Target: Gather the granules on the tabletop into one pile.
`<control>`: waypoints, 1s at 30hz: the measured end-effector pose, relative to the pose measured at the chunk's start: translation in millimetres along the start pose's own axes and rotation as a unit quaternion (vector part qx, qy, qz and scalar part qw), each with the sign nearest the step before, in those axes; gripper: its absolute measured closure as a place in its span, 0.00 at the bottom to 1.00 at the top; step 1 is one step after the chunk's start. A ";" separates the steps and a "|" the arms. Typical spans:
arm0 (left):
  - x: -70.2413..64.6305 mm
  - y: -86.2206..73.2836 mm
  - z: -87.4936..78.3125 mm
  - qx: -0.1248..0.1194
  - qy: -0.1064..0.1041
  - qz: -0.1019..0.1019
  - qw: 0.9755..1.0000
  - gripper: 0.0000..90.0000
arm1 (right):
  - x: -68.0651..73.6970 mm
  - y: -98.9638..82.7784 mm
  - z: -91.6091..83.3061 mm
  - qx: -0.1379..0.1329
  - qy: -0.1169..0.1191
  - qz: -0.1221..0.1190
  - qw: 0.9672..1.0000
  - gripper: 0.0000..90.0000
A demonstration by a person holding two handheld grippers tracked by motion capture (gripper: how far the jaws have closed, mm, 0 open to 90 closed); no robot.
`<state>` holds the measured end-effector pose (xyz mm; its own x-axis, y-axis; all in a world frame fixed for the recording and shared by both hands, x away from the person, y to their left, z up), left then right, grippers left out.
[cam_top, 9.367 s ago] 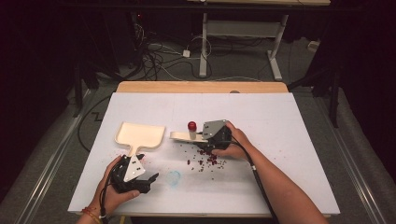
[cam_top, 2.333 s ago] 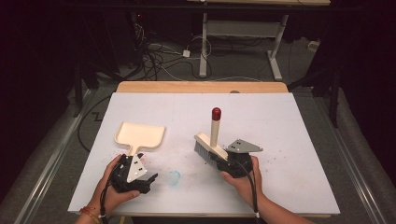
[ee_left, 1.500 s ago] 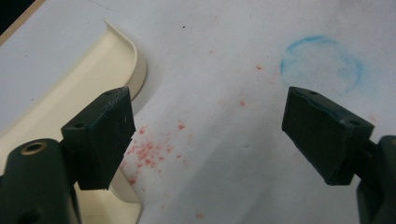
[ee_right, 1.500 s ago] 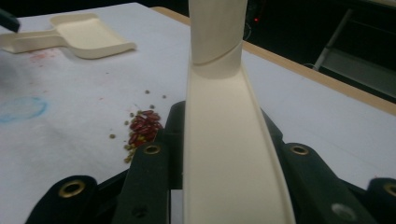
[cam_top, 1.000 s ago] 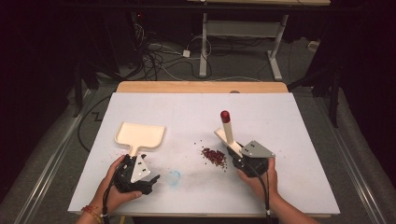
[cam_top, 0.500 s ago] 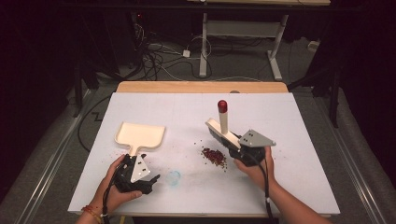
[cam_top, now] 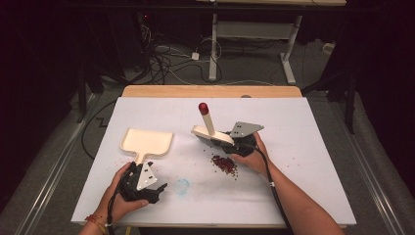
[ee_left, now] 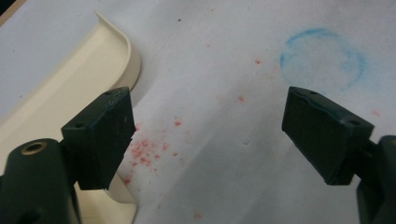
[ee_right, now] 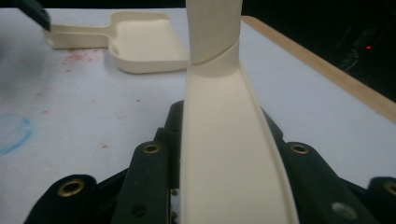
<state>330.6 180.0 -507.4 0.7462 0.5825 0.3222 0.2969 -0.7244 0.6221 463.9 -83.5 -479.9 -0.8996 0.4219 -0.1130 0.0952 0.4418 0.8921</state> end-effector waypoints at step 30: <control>1.5 -2.9 -2.9 0.005 0.005 0.001 1.000 0.18 | 71.6 27.5 -17.0 0.005 0.103 -0.013 0.995 0.75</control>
<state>329.1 184.1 -506.7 0.7408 0.5843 0.3314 0.3003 -0.7294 0.6147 394.8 -54.6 -455.9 -0.9698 0.2398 -0.0442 0.0730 0.4582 0.8858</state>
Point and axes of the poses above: each handheld gripper's, and its own axes: z roughly forward along the jaws, y roughly out of its top, x roughly to its left, the point moved 6 cm from there along z, roughly forward along the jaws, and after that the axes turned 2 degrees about z, right-handed, at the moved point
